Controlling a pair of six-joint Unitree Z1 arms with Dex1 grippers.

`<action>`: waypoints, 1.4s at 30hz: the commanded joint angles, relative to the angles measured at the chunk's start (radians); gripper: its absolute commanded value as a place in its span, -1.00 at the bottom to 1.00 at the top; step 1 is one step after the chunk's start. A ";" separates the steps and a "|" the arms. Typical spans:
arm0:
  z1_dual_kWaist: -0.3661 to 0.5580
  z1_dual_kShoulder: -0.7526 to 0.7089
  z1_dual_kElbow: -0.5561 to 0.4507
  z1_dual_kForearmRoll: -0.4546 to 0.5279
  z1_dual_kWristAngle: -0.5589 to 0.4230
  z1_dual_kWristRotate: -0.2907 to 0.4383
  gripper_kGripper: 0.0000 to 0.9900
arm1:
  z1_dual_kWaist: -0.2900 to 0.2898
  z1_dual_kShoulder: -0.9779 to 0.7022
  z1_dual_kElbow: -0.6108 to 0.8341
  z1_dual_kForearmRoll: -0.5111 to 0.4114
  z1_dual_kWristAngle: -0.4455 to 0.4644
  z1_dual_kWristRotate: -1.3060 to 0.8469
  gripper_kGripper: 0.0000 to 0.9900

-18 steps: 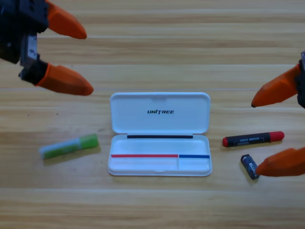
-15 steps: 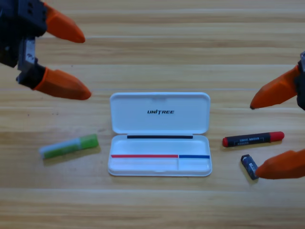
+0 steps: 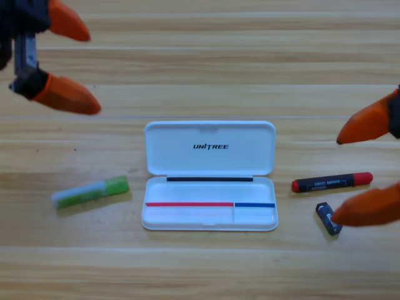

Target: Clean up eraser and pencils

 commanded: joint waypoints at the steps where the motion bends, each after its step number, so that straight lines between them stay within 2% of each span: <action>1: -0.015 0.116 -0.098 0.096 0.147 0.029 0.98 | -0.128 0.116 0.033 0.019 -0.029 0.090 0.99; 4: 0.009 0.186 -0.141 0.147 0.231 0.038 0.98 | -0.151 0.184 0.039 0.019 -0.104 0.176 0.99; 8: 0.091 0.318 -0.173 0.205 0.234 0.069 0.98 | -0.171 0.322 0.033 0.019 -0.285 0.314 0.99; 10: 0.112 0.378 -0.176 0.216 0.233 0.075 0.97 | -0.174 0.369 0.038 0.019 -0.328 0.330 0.99; 18: 0.140 0.513 -0.150 0.216 0.190 0.086 0.93 | -0.178 0.481 0.064 0.015 -0.321 0.367 0.99; 24: 0.143 0.552 -0.139 0.214 0.150 0.084 0.93 | -0.178 0.541 0.036 0.001 -0.244 0.402 0.99; 33: 0.147 0.565 -0.064 0.155 0.134 0.086 0.93 | -0.181 0.647 -0.005 -0.018 -0.267 0.402 0.91; 36: 0.153 0.573 -0.035 0.124 0.131 0.089 0.93 | -0.181 0.661 -0.010 -0.028 -0.276 0.405 0.86; 42: 0.161 0.582 0.006 0.070 0.131 0.097 0.92 | -0.184 0.681 -0.016 -0.028 -0.275 0.405 0.62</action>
